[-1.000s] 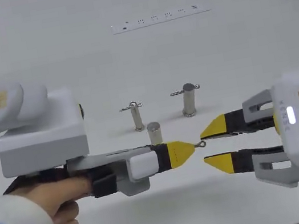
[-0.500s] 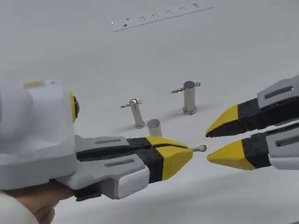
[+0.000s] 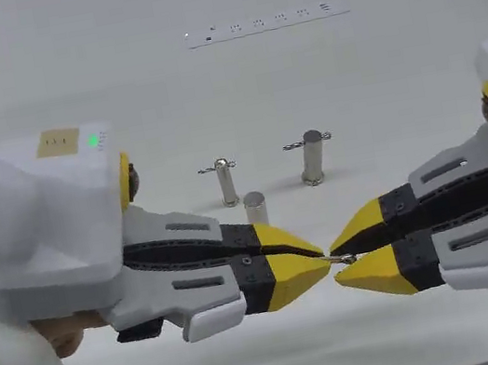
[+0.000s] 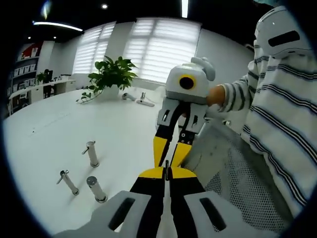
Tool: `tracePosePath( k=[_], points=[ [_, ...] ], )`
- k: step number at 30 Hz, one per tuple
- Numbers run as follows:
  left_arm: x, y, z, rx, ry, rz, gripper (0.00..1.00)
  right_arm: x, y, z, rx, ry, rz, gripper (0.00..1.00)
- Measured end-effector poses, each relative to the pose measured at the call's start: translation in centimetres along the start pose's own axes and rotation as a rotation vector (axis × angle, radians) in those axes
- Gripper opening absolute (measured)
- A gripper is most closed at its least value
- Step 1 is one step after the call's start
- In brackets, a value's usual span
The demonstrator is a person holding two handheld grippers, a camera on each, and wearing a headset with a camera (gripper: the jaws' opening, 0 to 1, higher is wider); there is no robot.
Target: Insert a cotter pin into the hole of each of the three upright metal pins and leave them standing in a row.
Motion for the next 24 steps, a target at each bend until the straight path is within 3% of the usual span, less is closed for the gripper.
tracePosePath(
  k=[8, 18, 24],
  points=[
    [-0.09, -0.11, 0.23, -0.016, -0.007, 0.026, 0.0, -0.29, 0.07, 0.08, -0.015, 0.01, -0.037, 0.06],
    [0.0, -0.41, 0.93, -0.1, -0.059, 0.067, 0.01, -0.52, -0.01, 0.06, -0.05, 0.036, -0.1, 0.05],
    [-0.43, -0.41, 0.86, -0.084, -0.032, 0.055, 0.01, -0.09, 0.17, 0.02, -0.048, 0.025, -0.098, 0.04]
  ],
)
Point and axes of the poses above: the centre of the closed fingertips' face, and the gripper's own axes: y roughly backward along the fingers, x roughly to its right, z roughly out of its underside, the point moved 9 cm from there along y, roughly backward along the fingers, and after that the axes turned 1 degree about y, right-handed, at the moved point
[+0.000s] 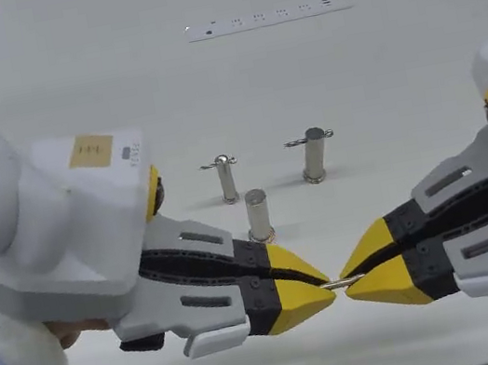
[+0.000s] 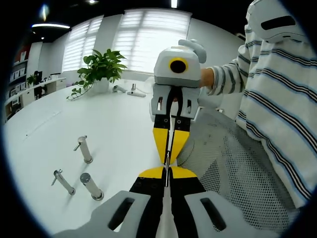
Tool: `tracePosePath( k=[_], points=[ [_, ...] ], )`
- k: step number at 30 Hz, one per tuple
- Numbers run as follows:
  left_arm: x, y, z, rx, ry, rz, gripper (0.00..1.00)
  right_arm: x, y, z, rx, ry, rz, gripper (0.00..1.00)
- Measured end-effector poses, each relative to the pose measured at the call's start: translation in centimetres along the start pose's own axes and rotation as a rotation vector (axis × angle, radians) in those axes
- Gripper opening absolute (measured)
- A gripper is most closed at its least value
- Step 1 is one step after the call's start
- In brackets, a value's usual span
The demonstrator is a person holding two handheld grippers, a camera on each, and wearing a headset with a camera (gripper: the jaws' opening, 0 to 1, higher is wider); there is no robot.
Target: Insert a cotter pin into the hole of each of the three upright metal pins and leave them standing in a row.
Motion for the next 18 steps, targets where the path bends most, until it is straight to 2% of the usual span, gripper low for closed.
tracePosePath(
  k=[2, 6, 9, 11, 12, 13, 16, 18],
  points=[
    [-0.3, 0.0, 0.0, 0.013, 0.012, -0.023, 0.03, 0.3, 0.0, 0.0, 0.002, -0.002, 0.008, 0.04],
    [-0.6, 0.0, 0.1, 0.03, -0.002, -0.046, 0.05, 0.7, 0.1, 0.1, 0.003, -0.005, 0.015, 0.04],
    [-1.6, 0.3, 0.4, 0.046, 0.001, -0.111, 0.17, 1.0, 0.1, 0.2, -0.008, 0.002, 0.023, 0.04],
    [-2.5, 0.6, 0.9, 0.035, 0.019, -0.185, 0.19, 1.5, 0.1, 0.3, -0.01, -0.005, 0.039, 0.04],
    [-2.7, 0.6, 1.0, 0.032, 0.016, -0.192, 0.2, 1.9, 0.1, 0.4, -0.014, -0.011, 0.062, 0.04],
    [-3.1, 0.8, 1.2, 0.032, 0.006, -0.226, 0.21, 2.1, 0.1, 0.5, -0.016, -0.017, 0.062, 0.04],
    [-3.7, 0.9, 1.5, 0.032, 0.001, -0.281, 0.27, 2.8, 0.0, 0.9, -0.04, -0.028, 0.095, 0.04],
    [-3.9, 0.9, 1.8, 0.026, -0.002, -0.296, 0.3, 3.3, -0.1, 1.2, -0.046, -0.039, 0.112, 0.04]
  ],
)
Point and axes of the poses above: the centre of the closed fingertips' face, and the gripper's own axes: y roughly backward along the fingers, x roughly to its right, z roughly out of its underside, the point moved 9 cm from there along y, roughly backward along the fingers, and after that the axes turned 1 degree about y, right-handed, at the moved point
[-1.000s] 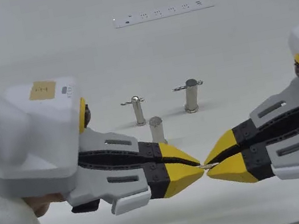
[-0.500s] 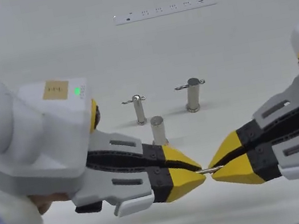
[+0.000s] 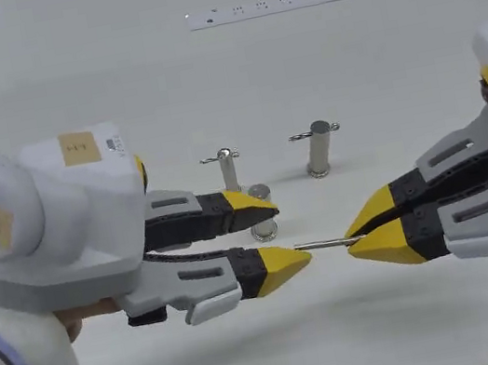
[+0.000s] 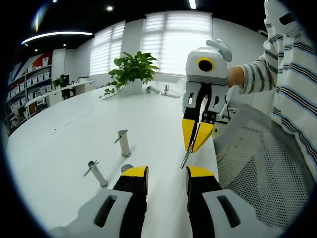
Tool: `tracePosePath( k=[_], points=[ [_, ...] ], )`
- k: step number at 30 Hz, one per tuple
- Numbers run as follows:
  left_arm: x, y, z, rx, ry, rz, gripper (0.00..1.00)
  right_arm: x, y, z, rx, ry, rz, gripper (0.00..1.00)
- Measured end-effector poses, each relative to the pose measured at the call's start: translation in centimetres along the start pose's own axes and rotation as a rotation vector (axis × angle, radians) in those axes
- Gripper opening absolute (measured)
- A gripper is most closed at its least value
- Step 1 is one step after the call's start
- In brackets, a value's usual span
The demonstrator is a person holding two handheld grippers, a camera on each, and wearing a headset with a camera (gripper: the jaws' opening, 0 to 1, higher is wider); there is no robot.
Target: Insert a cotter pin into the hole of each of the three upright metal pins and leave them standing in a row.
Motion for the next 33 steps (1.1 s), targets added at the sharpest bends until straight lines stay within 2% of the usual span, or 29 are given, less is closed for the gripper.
tracePosePath(
  k=[3, 4, 5, 6, 7, 8, 11, 16, 23, 26, 33],
  points=[
    [-0.7, -0.1, 0.4, 0.005, 0.009, -0.071, 0.35, 0.9, -0.2, 0.2, -0.003, -0.012, 0.027, 0.04],
    [-1.2, -0.1, 0.6, -0.006, 0.008, -0.137, 0.35, 1.4, -0.3, 0.3, -0.004, -0.008, 0.037, 0.04],
    [-1.8, -0.5, 0.0, 0.043, -0.041, -0.168, 0.33, 1.6, -0.4, 0.4, -0.005, -0.009, 0.042, 0.04],
    [-2.0, -0.6, 0.3, 0.005, -0.014, -0.179, 0.33, 2.1, -0.5, 0.5, -0.005, -0.011, 0.047, 0.04],
    [-2.1, -0.6, 0.5, -0.005, -0.002, -0.189, 0.34, 2.3, -0.6, 0.6, -0.006, -0.013, 0.052, 0.04],
    [-2.1, -0.7, 0.6, 0.003, -0.002, -0.182, 0.36, 2.7, -0.7, 0.7, -0.01, -0.014, 0.056, 0.04],
    [-2.5, -0.9, 0.8, 0.011, 0.02, -0.203, 0.36, 3.5, -1.0, 0.7, -0.016, -0.014, 0.065, 0.04],
    [-2.9, -1.3, 1.8, -0.008, 0.04, -0.225, 0.36, 4.6, -1.3, 0.7, -0.013, -0.015, 0.074, 0.04],
    [-3.2, -2.3, 2.7, -0.031, 0.043, -0.223, 0.33, 5.9, -2.0, 0.7, -0.012, -0.016, 0.091, 0.04],
    [-3.4, -2.6, 2.9, -0.052, 0.026, -0.244, 0.3, 6.2, -2.1, 0.6, -0.005, -0.012, 0.1, 0.04],
    [-3.4, -3.1, 3.5, -0.051, 0.049, -0.254, 0.26, 6.3, -2.4, 0.3, -0.009, 0.013, 0.087, 0.04]
  ],
)
Point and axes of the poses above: the centre of the closed fingertips' face, and the gripper's own axes: y roughly backward along the fingers, x roughly to its right, z roughly out of its underside, the point moved 9 cm from there along y, roughly backward along the fingers, and after that the axes turned 1 degree about y, right-handed, at the moved point
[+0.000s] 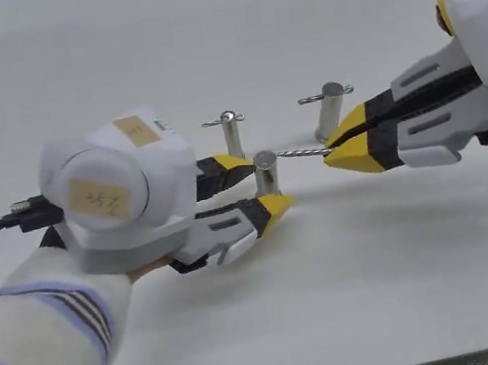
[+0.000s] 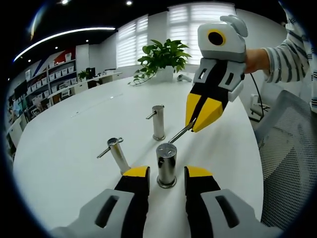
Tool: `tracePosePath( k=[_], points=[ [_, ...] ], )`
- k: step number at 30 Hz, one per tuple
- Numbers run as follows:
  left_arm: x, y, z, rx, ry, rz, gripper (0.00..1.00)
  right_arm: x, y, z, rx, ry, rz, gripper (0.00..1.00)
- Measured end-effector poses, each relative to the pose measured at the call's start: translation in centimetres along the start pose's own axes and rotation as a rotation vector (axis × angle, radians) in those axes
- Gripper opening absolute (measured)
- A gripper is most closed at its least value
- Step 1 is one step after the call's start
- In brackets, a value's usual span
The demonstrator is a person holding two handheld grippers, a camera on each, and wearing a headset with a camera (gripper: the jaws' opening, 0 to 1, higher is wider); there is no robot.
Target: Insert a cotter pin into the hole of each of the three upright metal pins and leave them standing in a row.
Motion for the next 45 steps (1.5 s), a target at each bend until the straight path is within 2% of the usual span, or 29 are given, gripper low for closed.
tracePosePath(
  k=[6, 11, 18, 25, 32, 41, 45],
  points=[
    [0.0, -0.2, 0.5, 0.003, 0.018, -0.005, 0.19, -0.3, -0.3, 0.0, -0.007, 0.01, -0.013, 0.04],
    [-0.2, -0.3, 0.7, -0.006, 0.008, -0.01, 0.12, -0.4, -0.3, 0.0, -0.005, 0.018, -0.021, 0.04],
    [-0.2, -0.3, 0.7, -0.007, 0.023, 0.007, 0.12, -0.3, -0.7, 0.1, 0.007, 0.023, -0.02, 0.04],
    [-0.3, -0.3, 0.8, -0.007, 0.031, 0.008, 0.11, -0.1, -1.4, 0.5, -0.001, 0.028, -0.015, 0.04],
    [-0.2, -0.3, 0.8, -0.013, 0.044, -0.007, 0.11, -0.6, -1.4, 0.3, 0.003, 0.023, 0.007, 0.04],
    [-0.2, -0.3, 0.7, -0.018, 0.043, -0.001, 0.11, -0.8, -1.0, 0.0, 0.023, 0.015, 0.029, 0.04],
    [-0.2, -0.3, 0.6, -0.019, 0.047, -0.005, 0.11, -0.7, -1.4, 0.0, 0.019, 0.015, 0.049, 0.04]
  ],
)
Point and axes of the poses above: the centre of the closed fingertips' face, and the gripper's own axes: y roughly backward along the fingers, x roughly to its right, z roughly out of its underside, the point moved 9 cm from there along y, roughly backward along the fingers, and after that the axes turned 1 degree about y, right-handed, at the moved point
